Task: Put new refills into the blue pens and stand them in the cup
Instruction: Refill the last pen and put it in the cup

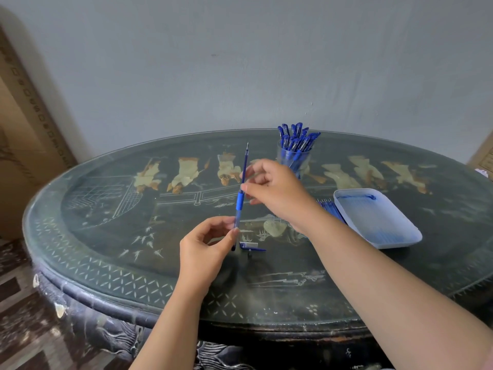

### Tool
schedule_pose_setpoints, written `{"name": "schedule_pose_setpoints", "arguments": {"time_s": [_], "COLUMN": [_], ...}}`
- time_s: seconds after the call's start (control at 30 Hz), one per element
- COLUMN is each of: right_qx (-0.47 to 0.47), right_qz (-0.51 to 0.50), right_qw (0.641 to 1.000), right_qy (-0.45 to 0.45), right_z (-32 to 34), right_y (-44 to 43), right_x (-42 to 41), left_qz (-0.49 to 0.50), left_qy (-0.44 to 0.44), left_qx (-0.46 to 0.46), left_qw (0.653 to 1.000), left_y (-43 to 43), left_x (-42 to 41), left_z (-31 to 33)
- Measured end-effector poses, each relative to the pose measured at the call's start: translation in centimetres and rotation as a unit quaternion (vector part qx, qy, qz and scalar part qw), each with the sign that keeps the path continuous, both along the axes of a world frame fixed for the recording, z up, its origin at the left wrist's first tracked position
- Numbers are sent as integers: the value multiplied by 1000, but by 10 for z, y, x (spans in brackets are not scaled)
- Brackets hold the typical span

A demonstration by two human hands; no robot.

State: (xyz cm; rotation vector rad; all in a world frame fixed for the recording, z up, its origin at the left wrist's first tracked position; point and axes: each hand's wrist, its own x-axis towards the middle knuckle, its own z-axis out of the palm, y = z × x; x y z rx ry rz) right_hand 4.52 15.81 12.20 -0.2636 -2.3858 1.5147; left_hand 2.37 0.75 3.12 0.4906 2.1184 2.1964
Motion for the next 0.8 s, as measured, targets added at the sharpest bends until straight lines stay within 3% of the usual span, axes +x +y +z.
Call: {"name": "schedule_pose_setpoints", "arguments": {"time_s": [0.27,0.47,0.63,0.73,0.8], "right_qx": [-15,211,276,241,131], "right_qz": [-4,22,14,1,-51], "right_qw": [1000,971,953,964,988], "right_qy": [-16,-110,-121,-108,-58], "right_z": [-20,-64,-76,-67,-48], "right_y": [-2,-7,-11,-10,-4], "right_x": [21,41,41,41,38], "left_qz": [4,9,9,6,1], "left_qy": [-4,-8,-11,-9,-8], "left_qx": [11,15,12,17,18], "left_qw": [1000,1000,1000,1000,1000], "left_y": [-1,-2,-2,-2,-2], "left_x": [-2,-4,-2,-3,-3], "left_z": [-3,-4,-3,-3,-2]}}
